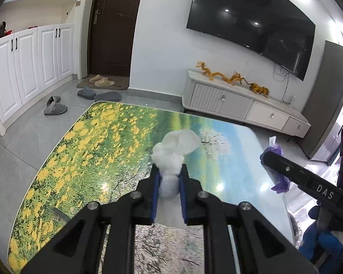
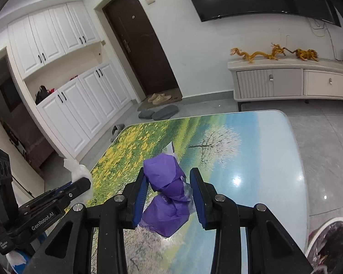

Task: Collect trash
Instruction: 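Carry the white tissue and purple bag over the trash bin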

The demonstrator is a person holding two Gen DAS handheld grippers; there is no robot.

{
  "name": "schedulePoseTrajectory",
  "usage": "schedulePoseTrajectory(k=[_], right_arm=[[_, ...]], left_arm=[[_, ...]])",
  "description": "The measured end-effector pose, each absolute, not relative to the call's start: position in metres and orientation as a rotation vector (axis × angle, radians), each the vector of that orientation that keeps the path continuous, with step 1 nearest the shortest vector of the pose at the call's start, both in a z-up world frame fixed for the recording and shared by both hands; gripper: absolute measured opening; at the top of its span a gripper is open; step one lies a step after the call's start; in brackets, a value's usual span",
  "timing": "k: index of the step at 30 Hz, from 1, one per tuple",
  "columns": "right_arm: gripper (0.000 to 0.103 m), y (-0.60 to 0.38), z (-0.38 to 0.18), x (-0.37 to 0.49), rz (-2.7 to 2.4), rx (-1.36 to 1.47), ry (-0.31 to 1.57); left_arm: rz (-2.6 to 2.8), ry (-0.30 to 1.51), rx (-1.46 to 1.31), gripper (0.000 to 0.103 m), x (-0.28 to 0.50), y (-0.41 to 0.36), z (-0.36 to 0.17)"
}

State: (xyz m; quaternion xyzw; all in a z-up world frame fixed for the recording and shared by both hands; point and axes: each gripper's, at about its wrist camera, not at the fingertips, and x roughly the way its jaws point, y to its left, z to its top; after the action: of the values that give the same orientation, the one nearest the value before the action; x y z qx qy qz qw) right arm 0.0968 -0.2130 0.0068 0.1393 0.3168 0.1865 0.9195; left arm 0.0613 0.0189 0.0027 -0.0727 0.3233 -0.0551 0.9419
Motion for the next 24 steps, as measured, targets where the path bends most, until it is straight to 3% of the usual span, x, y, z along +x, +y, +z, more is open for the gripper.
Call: schedulePoseTrajectory(k=[14, 24], right_arm=[[0.035, -0.288, 0.032, 0.028, 0.234, 0.335, 0.520], [0.035, -0.381, 0.012, -0.007, -0.004, 0.378, 0.494]], left_arm=[[-0.206, 0.599, -0.108, 0.015, 0.019, -0.048, 0.050], [-0.354, 0.635, -0.046, 0.015, 0.016, -0.157, 0.045]])
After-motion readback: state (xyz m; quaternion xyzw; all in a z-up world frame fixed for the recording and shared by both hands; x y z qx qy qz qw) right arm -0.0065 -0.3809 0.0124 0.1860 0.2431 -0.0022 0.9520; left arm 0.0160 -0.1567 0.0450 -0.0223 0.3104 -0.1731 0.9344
